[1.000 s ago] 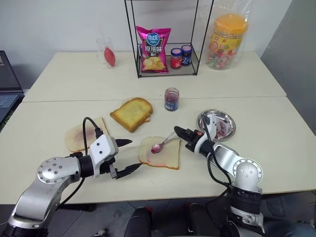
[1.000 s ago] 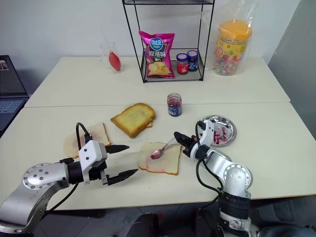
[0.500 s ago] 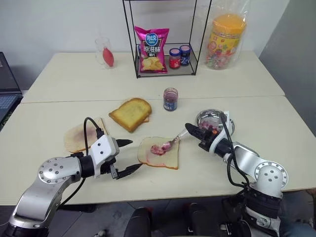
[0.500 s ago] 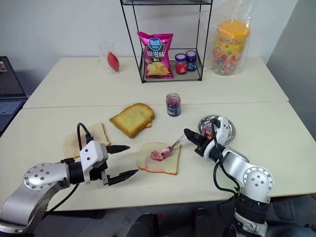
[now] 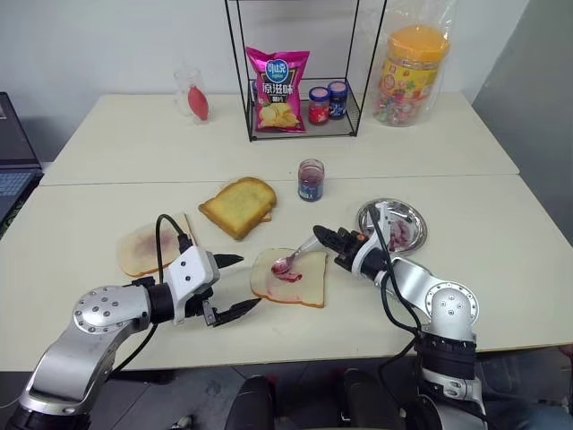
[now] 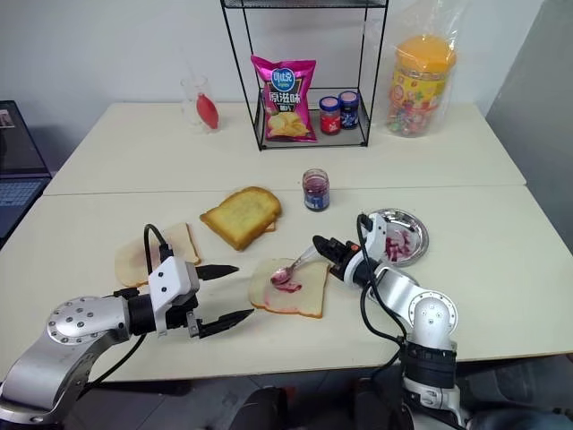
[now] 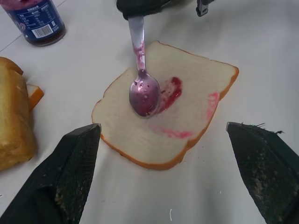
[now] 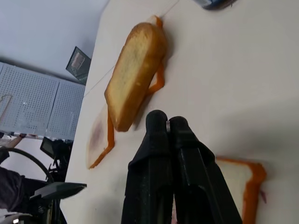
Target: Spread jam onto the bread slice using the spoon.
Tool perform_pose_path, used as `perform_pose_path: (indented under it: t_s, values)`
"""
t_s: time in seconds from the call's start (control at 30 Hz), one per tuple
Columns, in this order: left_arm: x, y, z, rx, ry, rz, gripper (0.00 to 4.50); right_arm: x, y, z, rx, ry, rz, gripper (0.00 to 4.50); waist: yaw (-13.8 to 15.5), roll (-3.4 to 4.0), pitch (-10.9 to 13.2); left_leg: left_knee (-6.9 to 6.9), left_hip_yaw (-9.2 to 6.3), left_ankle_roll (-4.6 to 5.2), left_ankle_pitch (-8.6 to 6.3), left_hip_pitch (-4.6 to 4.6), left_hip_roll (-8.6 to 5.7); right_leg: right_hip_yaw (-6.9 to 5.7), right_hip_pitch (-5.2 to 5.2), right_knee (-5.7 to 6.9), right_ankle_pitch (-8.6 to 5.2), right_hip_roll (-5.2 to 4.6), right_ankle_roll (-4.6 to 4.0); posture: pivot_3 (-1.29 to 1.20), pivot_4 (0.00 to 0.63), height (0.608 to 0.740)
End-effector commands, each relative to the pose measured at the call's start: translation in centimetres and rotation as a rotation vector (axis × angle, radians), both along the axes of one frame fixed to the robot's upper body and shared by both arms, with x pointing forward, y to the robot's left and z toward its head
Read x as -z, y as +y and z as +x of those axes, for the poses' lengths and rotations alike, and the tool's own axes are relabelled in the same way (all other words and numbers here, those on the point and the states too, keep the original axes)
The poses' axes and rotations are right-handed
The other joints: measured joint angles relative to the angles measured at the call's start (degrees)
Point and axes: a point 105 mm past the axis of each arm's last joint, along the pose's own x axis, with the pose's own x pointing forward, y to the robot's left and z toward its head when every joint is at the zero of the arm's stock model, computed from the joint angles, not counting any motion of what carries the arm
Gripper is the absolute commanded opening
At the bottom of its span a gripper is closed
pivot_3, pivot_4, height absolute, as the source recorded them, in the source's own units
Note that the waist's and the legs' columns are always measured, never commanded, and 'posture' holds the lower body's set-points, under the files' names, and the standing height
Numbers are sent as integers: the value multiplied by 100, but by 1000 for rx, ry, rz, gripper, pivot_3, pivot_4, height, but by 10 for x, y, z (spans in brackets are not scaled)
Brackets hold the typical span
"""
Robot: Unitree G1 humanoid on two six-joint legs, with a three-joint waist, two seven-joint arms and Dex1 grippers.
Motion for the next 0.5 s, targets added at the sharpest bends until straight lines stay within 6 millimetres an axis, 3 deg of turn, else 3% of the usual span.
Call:
perform_pose_path:
  t_s: [0.03, 0.17, 0.27, 0.5]
  values:
    - [-12, -8, 0, 29, -57, 3, 4500, -7, -16, -6, 9, -47, -18, 29, -1, 0, 0, 1, 0, 0, 0, 0, 0, 1, 0, -1, 0, 0, 0, 0, 150, 740]
    - [-13, -9, 1, 35, -60, 1, 4500, -6, -32, -12, 16, -51, -53, 29, -3, -1, 0, 3, 0, 0, 0, 2, 0, 0, 3, 0, -2, 0, -5, 0, 150, 740]
    - [-14, -10, 3, 38, -62, 1, 4500, -18, -47, -17, 18, -83, -66, 29, 3, 0, 0, 2, -1, 0, 0, 2, 0, 0, 3, 0, -2, 0, -3, 0, 150, 740]
    - [-15, -10, 3, 37, -62, 2, 4500, -45, -42, -10, 17, -125, 27, 29, -20, 0, 0, 1, 0, 0, 0, 2, 2, 1, 3, -3, 0, 3, 0, 0, 150, 740]
